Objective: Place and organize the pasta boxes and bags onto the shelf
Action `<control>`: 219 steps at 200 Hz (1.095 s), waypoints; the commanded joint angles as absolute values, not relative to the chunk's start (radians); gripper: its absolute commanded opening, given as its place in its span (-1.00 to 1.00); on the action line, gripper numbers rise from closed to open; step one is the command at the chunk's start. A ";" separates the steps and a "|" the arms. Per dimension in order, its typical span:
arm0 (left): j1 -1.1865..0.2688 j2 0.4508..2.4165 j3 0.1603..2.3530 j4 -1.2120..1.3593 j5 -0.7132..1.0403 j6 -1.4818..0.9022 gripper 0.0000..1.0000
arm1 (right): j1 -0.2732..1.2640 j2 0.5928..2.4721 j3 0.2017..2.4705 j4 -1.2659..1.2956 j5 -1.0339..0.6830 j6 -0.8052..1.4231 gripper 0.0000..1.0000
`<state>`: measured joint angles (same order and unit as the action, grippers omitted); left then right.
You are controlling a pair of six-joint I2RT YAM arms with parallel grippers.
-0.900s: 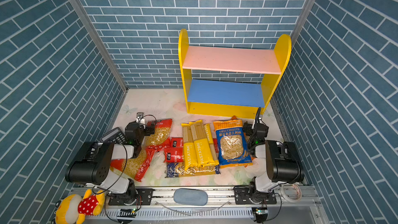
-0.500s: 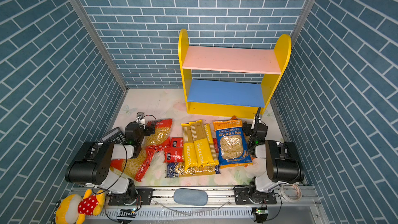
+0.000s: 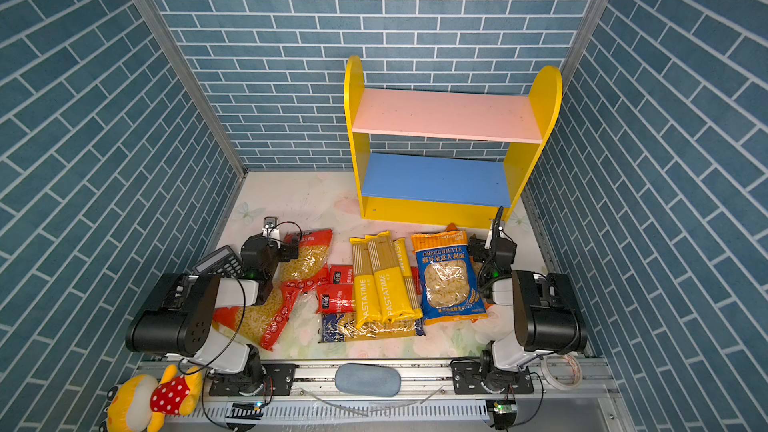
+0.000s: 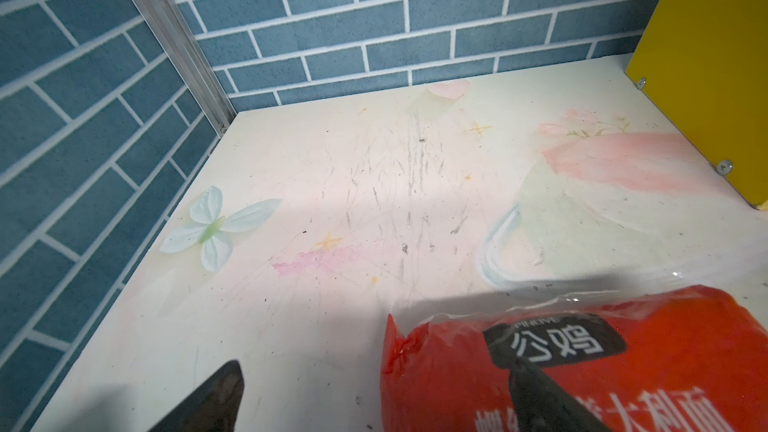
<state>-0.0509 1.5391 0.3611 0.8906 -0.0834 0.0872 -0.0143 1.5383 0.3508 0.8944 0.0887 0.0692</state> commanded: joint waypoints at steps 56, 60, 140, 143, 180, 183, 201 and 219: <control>-0.046 1.532 0.376 0.891 -0.061 0.097 0.99 | -0.014 1.539 0.375 0.899 0.066 0.026 0.98; -0.046 1.532 0.376 0.891 -0.061 0.096 0.99 | -0.014 1.539 0.374 0.897 0.064 0.026 0.99; -0.041 1.534 0.383 0.881 -0.092 0.076 0.99 | -0.026 1.542 0.390 0.875 0.070 0.048 0.98; -0.037 1.532 0.382 0.881 -0.095 0.070 0.99 | -0.027 1.542 0.390 0.874 0.069 0.049 0.98; -0.027 1.527 0.353 0.931 -0.119 0.048 0.99 | -0.016 1.476 0.391 0.816 0.116 0.042 0.99; -0.029 1.521 0.349 0.936 -0.109 0.053 0.99 | -0.014 1.454 0.394 0.797 0.117 0.039 0.98; -0.063 1.442 0.336 0.889 -0.149 0.085 0.99 | -0.004 1.323 0.450 0.596 0.148 0.046 0.99; -0.119 1.317 0.347 0.762 -0.266 0.098 0.99 | 0.004 1.222 0.507 0.416 0.252 0.147 0.98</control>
